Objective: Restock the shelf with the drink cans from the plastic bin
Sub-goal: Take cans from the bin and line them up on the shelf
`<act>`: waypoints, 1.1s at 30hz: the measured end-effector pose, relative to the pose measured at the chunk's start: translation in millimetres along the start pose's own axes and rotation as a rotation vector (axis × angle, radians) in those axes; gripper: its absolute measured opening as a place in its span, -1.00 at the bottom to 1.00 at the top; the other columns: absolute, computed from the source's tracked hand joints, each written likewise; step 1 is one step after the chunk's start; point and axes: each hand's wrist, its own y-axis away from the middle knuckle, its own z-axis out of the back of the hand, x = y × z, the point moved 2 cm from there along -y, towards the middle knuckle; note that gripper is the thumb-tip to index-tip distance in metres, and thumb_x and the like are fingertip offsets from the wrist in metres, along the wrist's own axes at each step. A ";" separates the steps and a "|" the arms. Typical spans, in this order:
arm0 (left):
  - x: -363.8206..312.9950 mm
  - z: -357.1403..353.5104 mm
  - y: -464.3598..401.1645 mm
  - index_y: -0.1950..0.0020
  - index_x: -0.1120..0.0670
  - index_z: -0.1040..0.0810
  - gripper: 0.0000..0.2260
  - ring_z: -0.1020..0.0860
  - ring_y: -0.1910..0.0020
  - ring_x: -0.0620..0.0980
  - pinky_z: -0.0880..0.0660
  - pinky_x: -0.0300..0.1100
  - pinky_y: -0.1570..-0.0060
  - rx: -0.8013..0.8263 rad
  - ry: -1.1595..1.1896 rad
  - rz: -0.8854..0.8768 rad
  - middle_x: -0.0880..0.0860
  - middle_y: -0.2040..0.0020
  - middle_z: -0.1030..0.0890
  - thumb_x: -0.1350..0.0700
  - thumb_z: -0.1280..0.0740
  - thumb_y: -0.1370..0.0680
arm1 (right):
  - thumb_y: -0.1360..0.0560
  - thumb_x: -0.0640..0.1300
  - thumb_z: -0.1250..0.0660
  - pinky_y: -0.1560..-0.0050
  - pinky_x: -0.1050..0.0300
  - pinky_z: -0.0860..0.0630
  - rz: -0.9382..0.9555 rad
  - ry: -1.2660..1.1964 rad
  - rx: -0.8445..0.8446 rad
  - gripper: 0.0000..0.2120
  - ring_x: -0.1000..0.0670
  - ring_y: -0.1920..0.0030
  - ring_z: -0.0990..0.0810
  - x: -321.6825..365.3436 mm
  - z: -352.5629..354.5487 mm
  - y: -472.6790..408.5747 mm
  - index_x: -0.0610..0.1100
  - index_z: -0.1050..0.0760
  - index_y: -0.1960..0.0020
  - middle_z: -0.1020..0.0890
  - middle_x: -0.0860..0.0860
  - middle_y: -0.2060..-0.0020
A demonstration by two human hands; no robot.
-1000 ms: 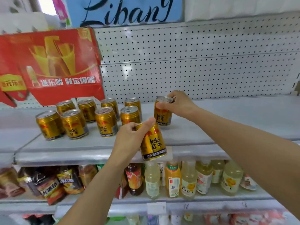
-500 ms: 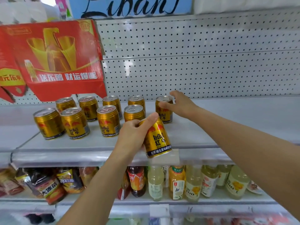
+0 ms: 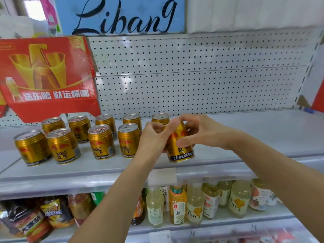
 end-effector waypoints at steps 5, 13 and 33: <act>0.9 -4.2 -28.1 -0.28 0.05 -0.43 -0.71 -0.52 -0.04 -0.09 -0.43 -0.17 -0.03 -0.137 -0.432 -0.341 -0.03 -0.12 -0.54 -0.05 -0.24 -0.62 | -0.32 -0.10 -0.56 0.15 0.21 -0.54 -0.059 0.092 -0.321 -0.53 0.01 0.09 -0.61 -31.4 17.7 -11.7 0.08 -0.45 -0.14 -0.56 0.00 0.01; 14.8 -5.3 -65.9 -0.39 0.06 -0.37 -0.50 -0.37 -0.29 0.06 -0.39 -0.12 -0.09 -0.103 -1.063 -0.527 0.06 -0.33 -0.42 0.33 -0.31 -0.47 | -0.30 -0.07 -0.53 -0.05 -0.07 -0.55 -0.113 0.242 -0.500 -0.47 -0.01 0.00 -0.53 -77.3 18.5 -42.5 0.13 -0.35 -0.16 -0.50 0.02 -0.12; 19.8 -36.8 -37.7 -0.56 0.05 -0.19 -0.39 -0.19 -0.53 0.08 -0.06 0.11 -0.50 -0.108 -1.217 -0.706 0.05 -0.51 -0.32 -0.17 -0.20 -0.57 | -0.54 0.17 -0.25 -0.48 -0.07 -0.08 -0.092 0.762 -0.475 -0.27 -0.10 -0.54 0.02 -73.9 15.9 3.8 0.09 0.06 -0.56 0.07 -0.02 -0.57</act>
